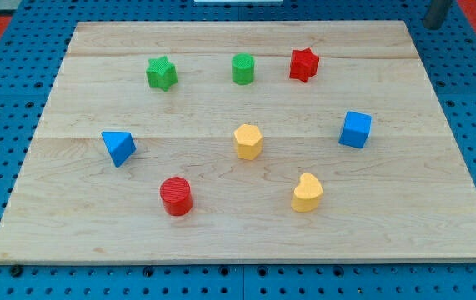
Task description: Move the blue cube diagonal to the red star
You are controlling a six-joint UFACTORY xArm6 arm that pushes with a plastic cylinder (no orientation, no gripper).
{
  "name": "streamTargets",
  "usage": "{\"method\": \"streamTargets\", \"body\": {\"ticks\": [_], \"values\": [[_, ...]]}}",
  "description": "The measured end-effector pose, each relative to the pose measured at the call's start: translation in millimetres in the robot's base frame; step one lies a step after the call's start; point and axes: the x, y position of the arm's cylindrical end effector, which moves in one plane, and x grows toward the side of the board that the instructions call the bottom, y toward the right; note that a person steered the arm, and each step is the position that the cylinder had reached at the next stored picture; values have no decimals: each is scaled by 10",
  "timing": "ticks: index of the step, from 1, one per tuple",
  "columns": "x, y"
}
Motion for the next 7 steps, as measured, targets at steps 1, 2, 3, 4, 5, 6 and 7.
{"method": "streamTargets", "body": {"ticks": [1,2,3,4,5,6,7], "values": [[400,-330],[936,-472],[1679,-487],[2469,-876],[2919,-968],[2919,-1083],[2920,-1101]]}}
